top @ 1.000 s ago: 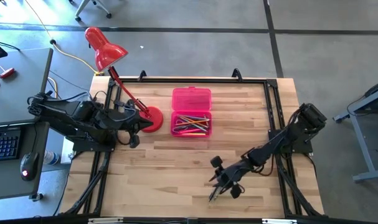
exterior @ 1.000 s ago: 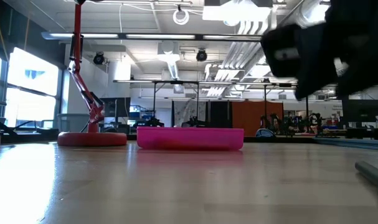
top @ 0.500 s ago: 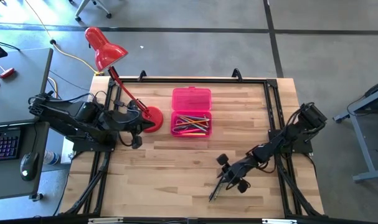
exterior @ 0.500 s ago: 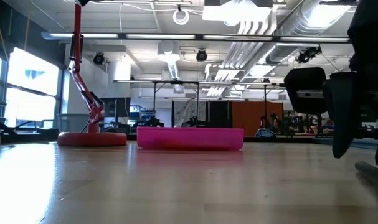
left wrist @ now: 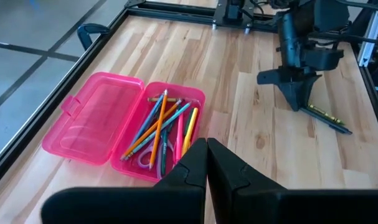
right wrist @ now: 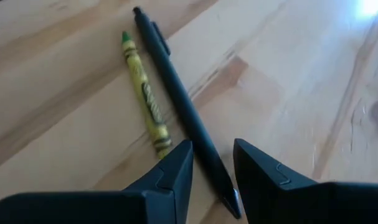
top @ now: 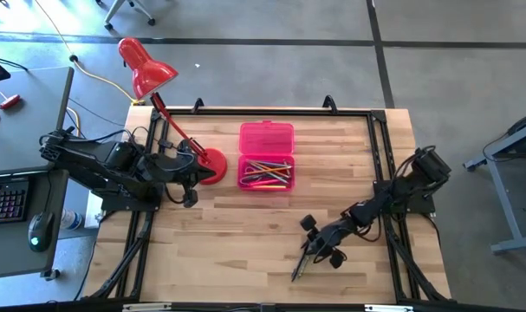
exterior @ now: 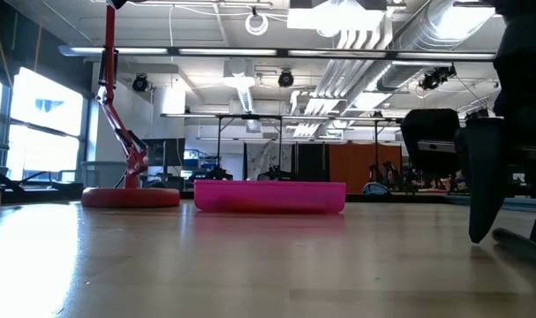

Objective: Pick & place school supplies into a supply box
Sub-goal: Put the black pen into the pink supply box, then put the yellow crayon into the pink supply box

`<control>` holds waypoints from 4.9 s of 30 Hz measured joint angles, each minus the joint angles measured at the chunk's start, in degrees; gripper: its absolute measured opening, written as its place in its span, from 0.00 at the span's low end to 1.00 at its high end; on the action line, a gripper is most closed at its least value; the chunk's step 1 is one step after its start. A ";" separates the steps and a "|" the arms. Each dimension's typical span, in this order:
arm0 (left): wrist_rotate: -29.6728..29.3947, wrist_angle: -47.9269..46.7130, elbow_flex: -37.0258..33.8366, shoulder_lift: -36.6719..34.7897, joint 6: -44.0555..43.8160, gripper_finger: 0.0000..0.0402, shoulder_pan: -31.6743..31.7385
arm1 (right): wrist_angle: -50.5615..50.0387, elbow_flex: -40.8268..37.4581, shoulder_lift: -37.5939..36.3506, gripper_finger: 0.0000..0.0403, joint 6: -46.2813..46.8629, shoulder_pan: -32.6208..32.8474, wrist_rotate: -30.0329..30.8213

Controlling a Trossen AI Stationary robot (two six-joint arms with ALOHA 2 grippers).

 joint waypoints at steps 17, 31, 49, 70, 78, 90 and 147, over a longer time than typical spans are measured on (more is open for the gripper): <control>0.02 0.00 0.00 0.00 0.13 0.10 0.00 | 9.48 0.17 7.58 0.04 -3.55 -3.91 -7.38; 0.00 0.03 0.00 -0.01 0.13 0.10 0.00 | 19.29 0.26 -2.15 0.02 -9.02 -5.54 3.83; 0.00 -0.04 0.00 -0.02 0.13 0.10 -0.01 | -9.85 13.92 -4.71 0.03 1.99 -27.68 13.48; 2.45 -0.62 0.00 -0.02 0.16 0.10 -0.01 | -8.47 13.99 -5.45 0.19 0.37 -24.29 10.84; 2.71 -0.55 0.00 -0.02 0.17 0.10 0.00 | -11.16 14.07 -10.38 0.18 -3.04 -10.20 -9.30; 2.99 -0.39 0.00 -0.02 -0.87 0.10 0.00 | -16.64 14.00 -3.00 0.18 4.49 4.83 -4.84; 0.06 -0.40 -0.04 5.68 -0.94 0.10 0.00 | -1.77 13.98 0.28 0.06 12.88 -33.96 14.10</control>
